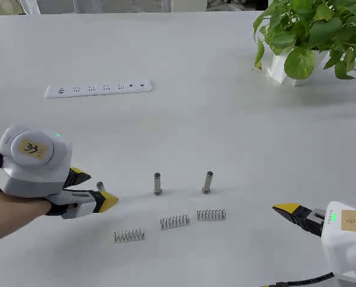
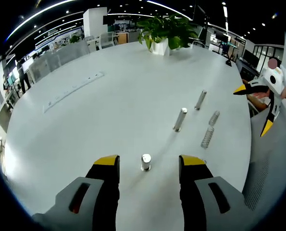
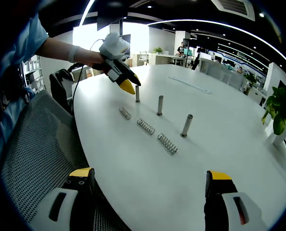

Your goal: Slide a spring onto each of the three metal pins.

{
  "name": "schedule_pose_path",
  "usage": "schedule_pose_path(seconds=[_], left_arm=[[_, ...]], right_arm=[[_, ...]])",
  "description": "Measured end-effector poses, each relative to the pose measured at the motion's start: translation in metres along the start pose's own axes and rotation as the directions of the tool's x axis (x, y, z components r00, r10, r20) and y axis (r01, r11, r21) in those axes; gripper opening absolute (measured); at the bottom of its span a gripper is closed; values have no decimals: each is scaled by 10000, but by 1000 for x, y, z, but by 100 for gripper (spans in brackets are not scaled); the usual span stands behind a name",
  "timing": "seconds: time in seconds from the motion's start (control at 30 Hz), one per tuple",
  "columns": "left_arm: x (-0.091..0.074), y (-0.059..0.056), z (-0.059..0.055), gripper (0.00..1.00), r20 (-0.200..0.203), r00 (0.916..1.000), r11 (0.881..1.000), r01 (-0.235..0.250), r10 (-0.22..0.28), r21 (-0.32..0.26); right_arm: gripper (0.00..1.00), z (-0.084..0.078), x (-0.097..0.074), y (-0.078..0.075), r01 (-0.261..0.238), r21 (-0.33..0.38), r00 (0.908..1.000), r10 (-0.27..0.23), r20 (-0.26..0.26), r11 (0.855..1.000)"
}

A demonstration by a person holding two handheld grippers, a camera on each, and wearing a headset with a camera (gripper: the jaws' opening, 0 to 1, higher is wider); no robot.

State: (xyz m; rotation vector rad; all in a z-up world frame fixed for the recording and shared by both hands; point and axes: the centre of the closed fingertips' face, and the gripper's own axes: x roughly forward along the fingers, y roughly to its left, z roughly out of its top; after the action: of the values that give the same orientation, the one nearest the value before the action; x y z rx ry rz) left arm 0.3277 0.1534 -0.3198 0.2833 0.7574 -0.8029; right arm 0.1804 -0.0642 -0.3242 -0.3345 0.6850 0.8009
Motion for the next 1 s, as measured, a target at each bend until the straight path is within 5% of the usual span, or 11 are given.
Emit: schedule_pose_path(seconds=[0.23, 0.67, 1.0], left_arm=[[-3, -5, 1, 62, 591, 9981, 9999, 158, -160, 44], [-12, -10, -9, 98, 966, 9953, 9995, -43, 13, 312], [-25, -16, -18, 99, 1347, 9909, 9998, -27, 55, -212]], right_arm=[[96, 0, 2, -1, -45, -17, 10000, 45, -10, 10000], [97, 4, 6, -7, -169, -178, 9999, 169, -6, 9997], [98, 8, 8, -9, -280, -438, 9996, 279, -43, 9986]])
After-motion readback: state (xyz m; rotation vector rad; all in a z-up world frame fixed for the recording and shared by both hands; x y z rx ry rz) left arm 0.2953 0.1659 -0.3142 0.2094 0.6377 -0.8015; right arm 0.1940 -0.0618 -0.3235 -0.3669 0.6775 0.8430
